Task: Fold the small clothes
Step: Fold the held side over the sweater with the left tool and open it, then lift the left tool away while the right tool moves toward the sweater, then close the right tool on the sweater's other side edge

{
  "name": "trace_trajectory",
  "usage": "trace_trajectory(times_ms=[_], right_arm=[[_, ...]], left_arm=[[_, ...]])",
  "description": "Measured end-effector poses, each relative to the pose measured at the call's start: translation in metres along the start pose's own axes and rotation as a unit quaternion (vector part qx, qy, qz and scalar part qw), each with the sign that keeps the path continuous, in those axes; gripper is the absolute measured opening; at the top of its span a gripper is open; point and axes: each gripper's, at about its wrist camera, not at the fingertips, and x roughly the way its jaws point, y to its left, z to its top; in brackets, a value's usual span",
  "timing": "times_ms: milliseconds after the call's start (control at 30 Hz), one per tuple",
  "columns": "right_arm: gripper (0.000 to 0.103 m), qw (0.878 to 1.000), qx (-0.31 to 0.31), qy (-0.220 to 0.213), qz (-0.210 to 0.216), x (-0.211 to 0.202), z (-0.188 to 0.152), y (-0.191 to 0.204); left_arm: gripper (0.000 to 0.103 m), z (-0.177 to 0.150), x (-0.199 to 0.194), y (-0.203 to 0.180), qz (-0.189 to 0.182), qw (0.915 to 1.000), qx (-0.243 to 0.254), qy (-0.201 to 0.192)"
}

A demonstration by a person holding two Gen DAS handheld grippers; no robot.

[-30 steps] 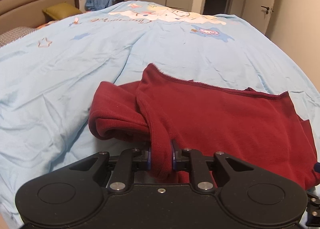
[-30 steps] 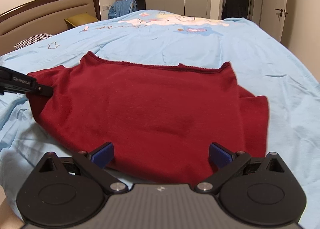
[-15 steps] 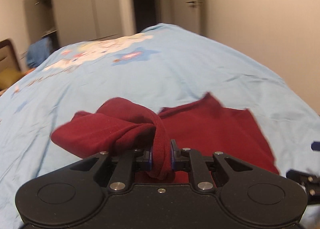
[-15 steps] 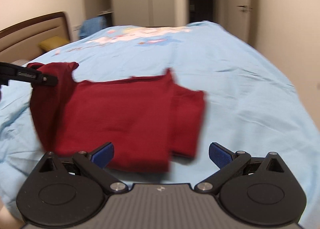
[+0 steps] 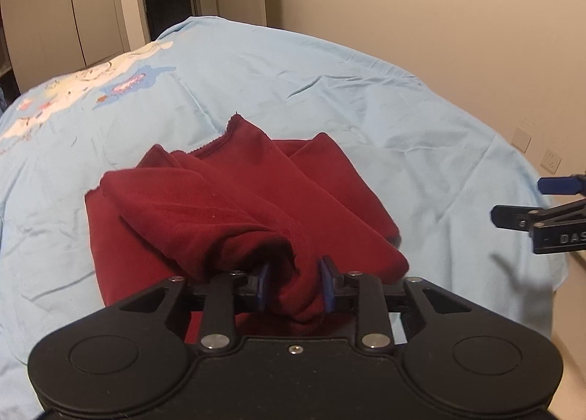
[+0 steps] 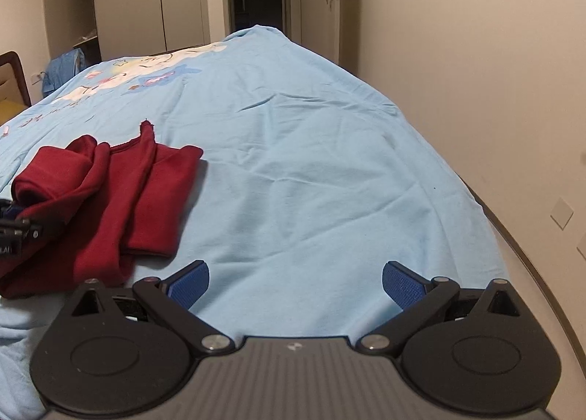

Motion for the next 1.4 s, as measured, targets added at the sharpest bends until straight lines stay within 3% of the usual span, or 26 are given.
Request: trace_trajectory(times_ms=[200, 300, 433, 600, 800, 967, 1067, 1267, 1333, 1400], right_arm=[[0.103, 1.000, -0.011, -0.003, 0.005, 0.003, 0.005, 0.014], [0.103, 1.000, -0.021, -0.007, 0.016, 0.003, 0.009, 0.024], [0.103, 0.998, -0.031, -0.018, 0.043, 0.002, 0.015, 0.038], [0.103, 0.993, -0.039, -0.027, 0.108, 0.005, 0.027, 0.061], [0.103, 0.977, -0.051, -0.034, 0.205, 0.011, 0.050, 0.104], [0.100, 0.957, -0.082, -0.027, 0.276, 0.023, 0.065, 0.152], [0.087, 0.952, -0.109, -0.011, 0.286, 0.033, 0.066, 0.181], [0.078, 0.940, -0.165, -0.006, 0.297, 0.039, 0.063, 0.221], [0.071, 0.940, -0.184, -0.010, 0.287, 0.038, 0.059, 0.227], [0.050, 0.944, -0.189, -0.012, 0.269, 0.038, 0.056, 0.228]], left_arm=[[0.059, -0.017, -0.019, 0.006, -0.021, 0.9994, -0.027, -0.007], [0.069, -0.031, -0.033, 0.005, -0.012, 0.9990, -0.040, -0.013], [0.071, -0.051, -0.050, 0.005, 0.014, 0.9984, -0.051, -0.021], [0.073, -0.066, -0.059, 0.016, 0.083, 0.9941, -0.060, -0.034], [0.073, -0.065, -0.054, 0.020, 0.134, 0.9896, -0.024, -0.047], [0.060, -0.067, -0.047, 0.020, 0.128, 0.9905, -0.011, -0.050], [0.052, -0.067, -0.045, 0.020, 0.128, 0.9905, -0.002, -0.051], [0.029, -0.067, -0.041, 0.025, 0.121, 0.9914, -0.001, -0.050], [0.019, -0.068, -0.041, 0.025, 0.118, 0.9918, -0.002, -0.051], [0.014, -0.068, -0.041, 0.026, 0.115, 0.9920, -0.003, -0.052]])
